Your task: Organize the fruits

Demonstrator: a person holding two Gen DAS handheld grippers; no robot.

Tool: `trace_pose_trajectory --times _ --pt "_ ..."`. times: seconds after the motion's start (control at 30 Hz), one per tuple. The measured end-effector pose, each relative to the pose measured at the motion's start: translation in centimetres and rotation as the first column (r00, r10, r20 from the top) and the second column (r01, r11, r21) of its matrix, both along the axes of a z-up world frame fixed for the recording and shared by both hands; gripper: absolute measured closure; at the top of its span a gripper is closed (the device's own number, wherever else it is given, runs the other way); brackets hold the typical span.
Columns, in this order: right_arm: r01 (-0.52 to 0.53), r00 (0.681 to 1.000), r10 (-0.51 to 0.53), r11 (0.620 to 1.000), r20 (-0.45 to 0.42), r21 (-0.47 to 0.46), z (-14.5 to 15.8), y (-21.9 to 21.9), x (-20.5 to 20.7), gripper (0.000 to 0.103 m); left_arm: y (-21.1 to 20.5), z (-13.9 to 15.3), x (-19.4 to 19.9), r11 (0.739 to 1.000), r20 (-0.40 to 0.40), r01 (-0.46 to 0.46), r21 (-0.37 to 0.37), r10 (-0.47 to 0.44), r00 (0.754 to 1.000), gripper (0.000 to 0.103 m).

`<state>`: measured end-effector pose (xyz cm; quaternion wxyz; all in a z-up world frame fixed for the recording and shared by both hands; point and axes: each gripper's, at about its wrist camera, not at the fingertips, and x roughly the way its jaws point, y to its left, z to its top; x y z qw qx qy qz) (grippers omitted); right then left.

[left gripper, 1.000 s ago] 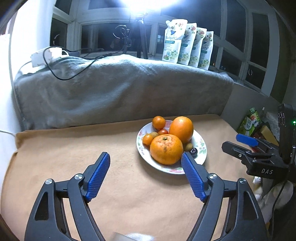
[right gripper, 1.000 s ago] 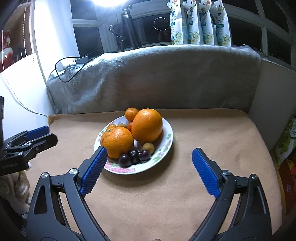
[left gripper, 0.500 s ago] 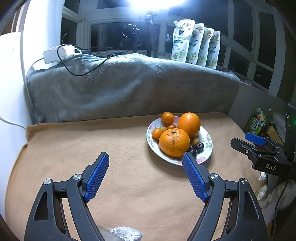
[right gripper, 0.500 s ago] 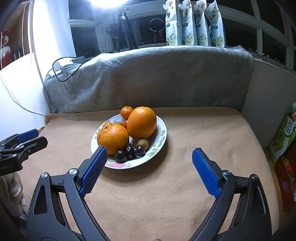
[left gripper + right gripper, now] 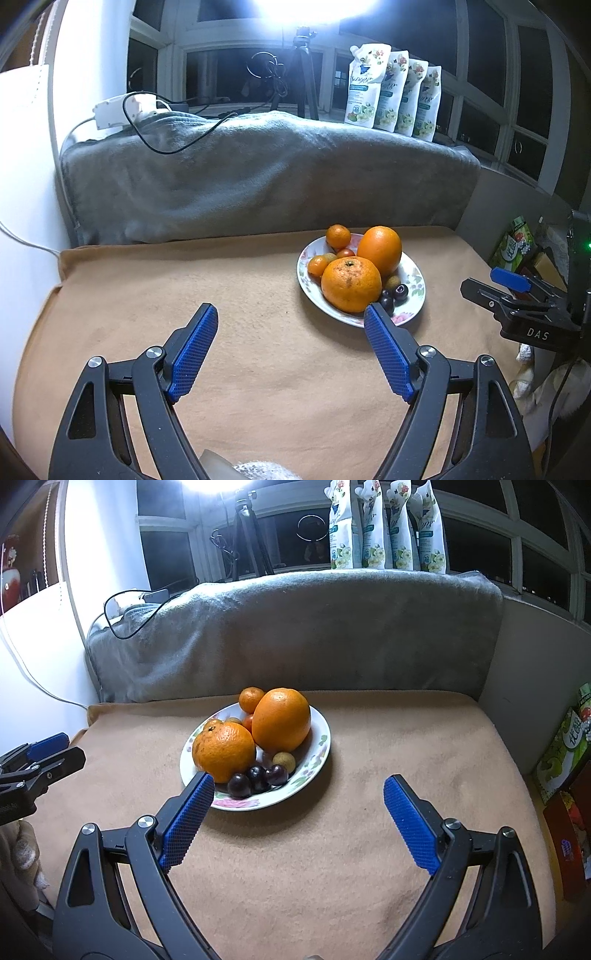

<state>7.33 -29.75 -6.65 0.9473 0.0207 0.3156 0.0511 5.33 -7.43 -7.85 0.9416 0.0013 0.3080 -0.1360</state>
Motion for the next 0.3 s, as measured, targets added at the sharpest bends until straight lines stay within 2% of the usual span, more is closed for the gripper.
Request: trace_pose_trajectory --times 0.3 --pt "0.016 1.0 -0.016 1.0 -0.023 -0.008 -0.67 -0.4 0.33 0.008 0.31 -0.04 0.0 1.0 -0.003 -0.006 -0.007 0.006 1.0 0.021"
